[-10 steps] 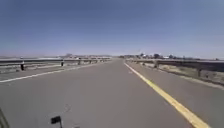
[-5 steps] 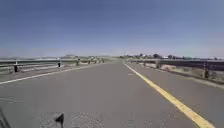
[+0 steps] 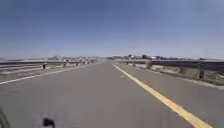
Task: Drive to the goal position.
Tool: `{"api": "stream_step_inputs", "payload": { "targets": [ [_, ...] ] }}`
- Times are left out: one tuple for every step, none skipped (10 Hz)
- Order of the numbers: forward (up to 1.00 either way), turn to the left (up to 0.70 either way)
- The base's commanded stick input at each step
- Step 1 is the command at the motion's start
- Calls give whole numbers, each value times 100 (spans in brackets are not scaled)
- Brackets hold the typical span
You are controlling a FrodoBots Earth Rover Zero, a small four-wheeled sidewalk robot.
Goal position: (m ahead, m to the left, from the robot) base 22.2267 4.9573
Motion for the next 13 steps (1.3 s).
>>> {"api": "stream_step_inputs", "payload": {
  "targets": [
    [85, 0],
    [85, 0],
    [85, 0],
    [85, 0],
    [85, 0],
    [85, 0],
    [85, 0],
    [85, 0],
    [85, 0],
    [85, 0],
    [85, 0],
    [85, 0],
    [85, 0]
  ]
}}
